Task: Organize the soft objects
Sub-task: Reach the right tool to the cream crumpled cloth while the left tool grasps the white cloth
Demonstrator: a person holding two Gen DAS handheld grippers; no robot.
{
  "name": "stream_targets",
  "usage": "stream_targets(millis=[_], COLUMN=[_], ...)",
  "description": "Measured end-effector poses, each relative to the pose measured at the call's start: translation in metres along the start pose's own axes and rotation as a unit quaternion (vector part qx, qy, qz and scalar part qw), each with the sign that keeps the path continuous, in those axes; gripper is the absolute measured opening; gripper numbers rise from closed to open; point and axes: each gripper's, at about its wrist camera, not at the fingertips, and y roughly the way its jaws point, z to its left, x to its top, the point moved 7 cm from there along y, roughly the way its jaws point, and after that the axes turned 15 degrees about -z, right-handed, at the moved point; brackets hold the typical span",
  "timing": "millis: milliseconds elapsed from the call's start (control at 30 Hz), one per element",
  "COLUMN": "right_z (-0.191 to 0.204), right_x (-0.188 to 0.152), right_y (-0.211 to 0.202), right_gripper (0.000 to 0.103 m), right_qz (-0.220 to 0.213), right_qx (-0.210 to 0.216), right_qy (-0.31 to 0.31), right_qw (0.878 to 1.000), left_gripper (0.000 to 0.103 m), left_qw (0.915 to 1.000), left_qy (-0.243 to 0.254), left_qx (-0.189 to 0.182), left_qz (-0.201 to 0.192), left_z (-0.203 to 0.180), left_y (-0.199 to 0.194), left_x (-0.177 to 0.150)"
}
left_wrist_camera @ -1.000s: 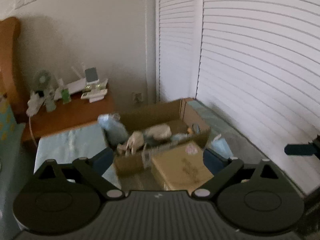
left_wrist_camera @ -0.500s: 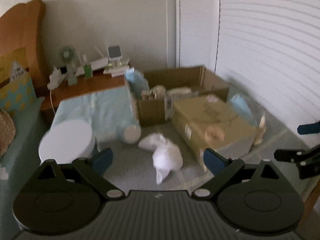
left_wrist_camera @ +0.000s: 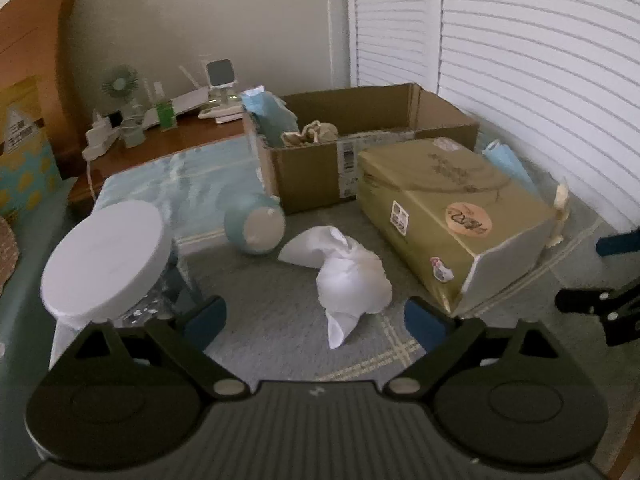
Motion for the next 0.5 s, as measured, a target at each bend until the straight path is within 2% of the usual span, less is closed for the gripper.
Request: stream_targets(millis=[67, 200, 300, 433, 500], right_z=[-0.002, -0.003, -0.003, -0.003, -0.003], right_x=[0.001, 0.001, 0.001, 0.001, 0.002], right_y=[0.001, 0.001, 0.001, 0.002, 0.003], right_gripper=[0.103, 0.103, 0.103, 0.103, 0.103], right_qz=[-0.006, -0.014, -0.022, -0.03, -0.029], right_qx=[0.001, 0.0, 0.004, 0.006, 0.005], right_qy=[-0.001, 0.0, -0.003, -0.004, -0.005], right_qw=[1.0, 1.0, 1.0, 1.0, 1.0], left_gripper=[0.09, 0.073, 0.07, 0.047, 0.046], left_qw=[0.9999, 0.9995, 0.9991, 0.9982, 0.9981], left_qy=[0.008, 0.016, 0.016, 0.006, 0.003], left_qx=[-0.008, -0.026, -0.039, -0.059, -0.061], left_qz=[0.0, 0.005, 0.006, 0.01, 0.009], left_z=[-0.002, -0.005, -0.009, -0.013, -0.014], left_y=[0.005, 0.017, 0.025, 0.03, 0.03], left_x=[0.0, 0.0, -0.001, -0.002, -0.002])
